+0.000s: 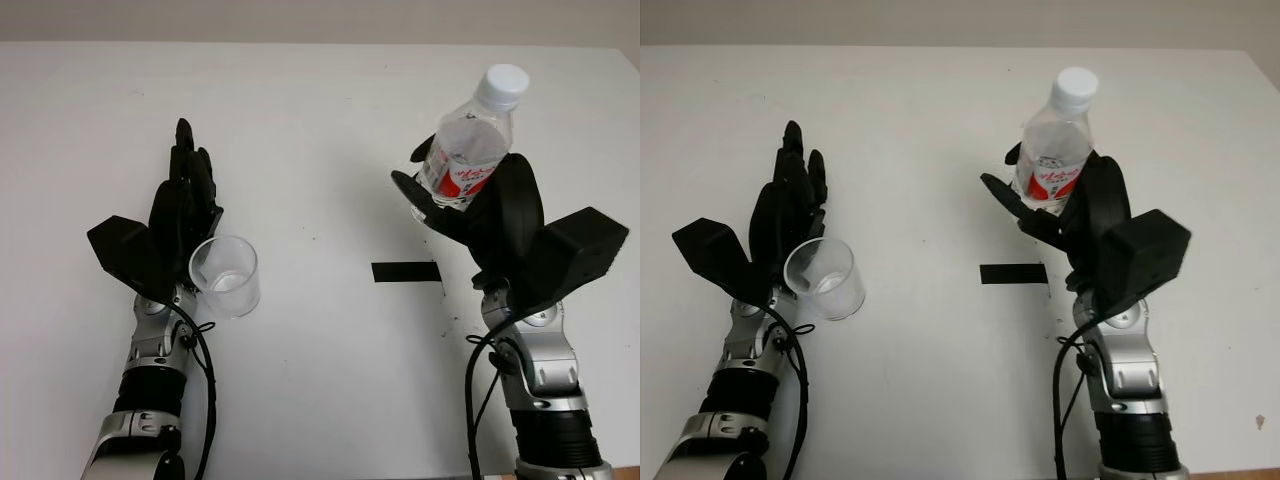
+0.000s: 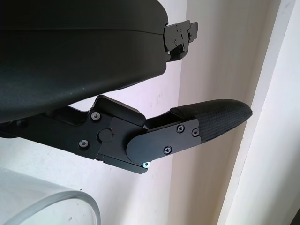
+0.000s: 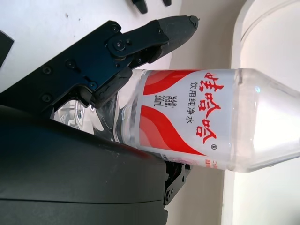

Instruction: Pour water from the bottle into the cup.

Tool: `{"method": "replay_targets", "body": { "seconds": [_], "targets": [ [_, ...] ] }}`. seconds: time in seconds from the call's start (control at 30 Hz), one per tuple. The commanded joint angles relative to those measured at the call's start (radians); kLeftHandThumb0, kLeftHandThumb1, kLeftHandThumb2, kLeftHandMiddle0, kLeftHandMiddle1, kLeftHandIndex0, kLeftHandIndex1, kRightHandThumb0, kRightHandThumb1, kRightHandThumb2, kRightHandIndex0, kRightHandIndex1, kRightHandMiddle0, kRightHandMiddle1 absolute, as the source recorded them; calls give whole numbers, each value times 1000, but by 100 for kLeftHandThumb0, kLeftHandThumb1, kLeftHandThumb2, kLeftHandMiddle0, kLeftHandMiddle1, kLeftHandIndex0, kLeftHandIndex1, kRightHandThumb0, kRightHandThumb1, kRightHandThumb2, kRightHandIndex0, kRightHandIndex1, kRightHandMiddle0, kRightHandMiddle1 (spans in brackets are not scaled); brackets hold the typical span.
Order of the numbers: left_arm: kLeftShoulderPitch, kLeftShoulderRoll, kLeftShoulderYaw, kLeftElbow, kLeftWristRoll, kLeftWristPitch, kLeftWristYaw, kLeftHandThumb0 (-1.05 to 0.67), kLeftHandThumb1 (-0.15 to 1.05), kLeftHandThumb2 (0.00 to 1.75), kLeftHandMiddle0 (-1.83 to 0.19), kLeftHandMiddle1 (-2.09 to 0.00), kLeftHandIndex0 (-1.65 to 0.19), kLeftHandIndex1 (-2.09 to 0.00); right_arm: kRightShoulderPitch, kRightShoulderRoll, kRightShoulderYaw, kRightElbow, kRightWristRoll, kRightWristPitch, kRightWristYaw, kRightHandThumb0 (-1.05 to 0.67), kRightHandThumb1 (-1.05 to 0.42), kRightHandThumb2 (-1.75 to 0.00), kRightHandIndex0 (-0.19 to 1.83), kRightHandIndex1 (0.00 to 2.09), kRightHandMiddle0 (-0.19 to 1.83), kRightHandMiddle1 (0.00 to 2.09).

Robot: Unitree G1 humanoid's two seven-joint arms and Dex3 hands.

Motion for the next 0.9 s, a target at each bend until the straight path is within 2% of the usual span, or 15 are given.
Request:
{"method": "replay_targets", "body": {
  "seconds": [0.0, 0.13, 0.2, 0.3, 0.6, 0.87],
  "targets": [
    [16, -8, -2, 3, -6, 2, -10, -84, 105, 72, 19, 0, 19, 0, 14, -1, -23, -69, 33, 58, 10, -41, -105, -32, 104, 209, 71, 209],
    [13, -8, -1, 7, -8, 3, -17, -84, 105, 71, 19, 0, 19, 0, 18, 2, -22, -118, 52, 190, 9, -40, -105, -32, 105, 209, 71, 209],
    [14, -8, 0, 4, -8, 4, -17, -84, 105, 72, 19, 0, 19, 0, 20, 2, -9, -131, 33, 255, -1, -41, -105, -33, 111, 209, 80, 209],
    [16, -7, 1, -4, -9, 10, -14, -84, 105, 72, 19, 0, 19, 0, 27, 14, 2, -130, 16, 286, -6, -40, -105, -34, 115, 209, 85, 209],
    [26, 3, -3, -28, 3, 25, -12, -83, 105, 74, 19, 0, 19, 0, 74, 25, 44, -70, -34, 270, 38, -44, -105, -39, 118, 209, 87, 209],
    [21, 1, 0, -21, -2, 20, -15, -84, 105, 73, 19, 0, 19, 0, 122, 36, 69, -33, -89, 135, 70, -45, -105, -41, 115, 209, 87, 209]
  ]
}}
